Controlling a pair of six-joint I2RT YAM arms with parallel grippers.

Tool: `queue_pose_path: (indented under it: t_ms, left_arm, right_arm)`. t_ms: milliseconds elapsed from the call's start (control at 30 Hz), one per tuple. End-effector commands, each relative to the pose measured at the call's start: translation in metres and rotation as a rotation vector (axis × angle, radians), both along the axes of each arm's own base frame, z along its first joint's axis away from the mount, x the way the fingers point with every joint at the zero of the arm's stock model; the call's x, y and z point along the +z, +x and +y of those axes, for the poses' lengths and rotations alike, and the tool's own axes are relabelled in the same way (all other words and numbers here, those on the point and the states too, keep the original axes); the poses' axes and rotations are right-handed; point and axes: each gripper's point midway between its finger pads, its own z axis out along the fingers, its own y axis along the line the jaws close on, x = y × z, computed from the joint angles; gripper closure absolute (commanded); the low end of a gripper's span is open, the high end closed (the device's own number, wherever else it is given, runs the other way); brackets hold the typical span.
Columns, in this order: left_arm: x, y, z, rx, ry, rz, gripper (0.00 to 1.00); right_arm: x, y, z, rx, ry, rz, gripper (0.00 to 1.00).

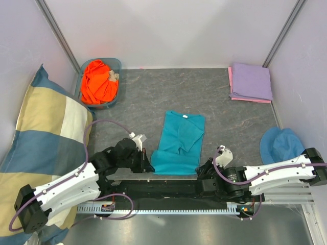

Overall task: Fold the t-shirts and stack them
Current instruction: Fold the long partially folded tshirt into a neat square

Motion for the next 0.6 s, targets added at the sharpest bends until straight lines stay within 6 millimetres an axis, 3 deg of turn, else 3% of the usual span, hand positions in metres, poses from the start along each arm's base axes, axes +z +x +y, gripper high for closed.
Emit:
queue_pose_path:
  t_ms: [0, 300, 400, 567]
  left_arm:
    - [0.002, -0.017, -0.018, -0.080, -0.025, 0.013, 0.98]
    - [-0.011, -0.052, -0.048, -0.167, 0.004, 0.009, 0.98]
    - [-0.005, -0.050, -0.055, -0.173, -0.002, -0.015, 0.98]
    - [0.013, -0.031, -0.054, -0.101, -0.010, -0.101, 0.98]
  right_arm:
    - [0.005, 0.012, -0.016, -0.067, -0.014, -0.058, 1.00]
    - [0.009, 0.015, -0.012, -0.042, -0.052, -0.095, 1.00]
    - [0.015, 0.017, -0.010, -0.037, -0.053, -0.116, 1.00]
    - [0.026, 0.028, -0.013, -0.051, -0.066, -0.143, 1.00]
